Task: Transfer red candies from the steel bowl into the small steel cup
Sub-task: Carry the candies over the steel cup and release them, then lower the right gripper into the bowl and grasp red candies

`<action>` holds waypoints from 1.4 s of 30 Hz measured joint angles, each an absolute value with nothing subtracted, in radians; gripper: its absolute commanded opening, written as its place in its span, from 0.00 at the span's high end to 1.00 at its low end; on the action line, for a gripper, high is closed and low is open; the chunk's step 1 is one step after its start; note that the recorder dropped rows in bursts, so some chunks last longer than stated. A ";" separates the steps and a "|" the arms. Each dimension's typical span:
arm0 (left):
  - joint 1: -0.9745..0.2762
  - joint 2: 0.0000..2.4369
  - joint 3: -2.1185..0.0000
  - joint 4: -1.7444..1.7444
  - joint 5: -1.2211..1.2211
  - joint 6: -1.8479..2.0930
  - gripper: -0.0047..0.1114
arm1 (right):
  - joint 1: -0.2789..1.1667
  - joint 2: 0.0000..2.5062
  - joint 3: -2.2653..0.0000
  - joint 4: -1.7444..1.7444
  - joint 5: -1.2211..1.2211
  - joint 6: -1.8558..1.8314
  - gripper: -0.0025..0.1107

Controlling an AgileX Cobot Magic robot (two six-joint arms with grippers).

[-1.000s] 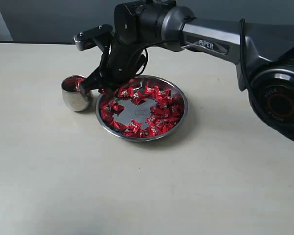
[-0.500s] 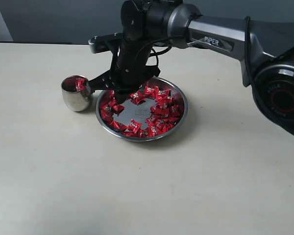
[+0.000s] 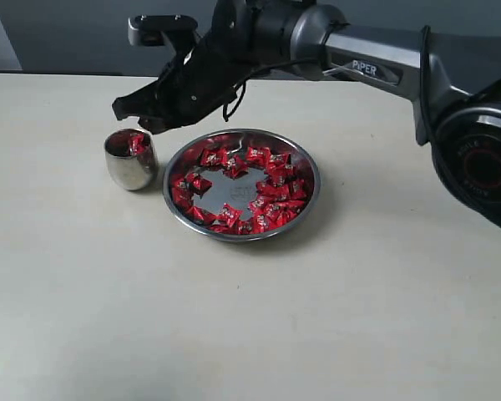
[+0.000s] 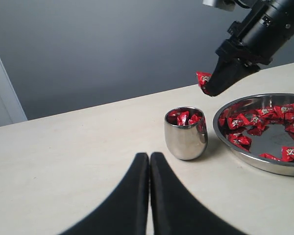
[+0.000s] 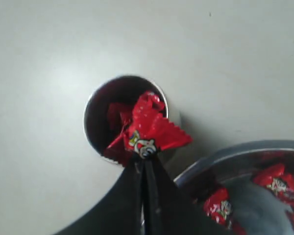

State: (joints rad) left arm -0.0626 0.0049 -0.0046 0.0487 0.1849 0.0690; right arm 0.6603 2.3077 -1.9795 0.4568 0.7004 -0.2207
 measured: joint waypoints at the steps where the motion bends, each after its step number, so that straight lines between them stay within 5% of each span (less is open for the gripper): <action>1: -0.063 0.005 -0.005 0.049 0.185 0.069 0.94 | 0.660 2.308 -1.980 0.467 0.680 -0.223 0.98; 15: -0.063 0.005 -0.005 0.049 0.185 0.069 0.94 | 0.668 2.378 -1.980 0.690 0.588 -0.420 0.98; 23: -0.063 0.005 -0.005 0.049 0.185 0.069 0.94 | 0.668 2.380 -1.980 0.693 0.580 -0.440 0.72; 42: -0.063 0.005 -0.005 0.049 0.185 0.069 0.94 | 0.630 2.312 -1.980 0.295 0.816 -0.187 0.73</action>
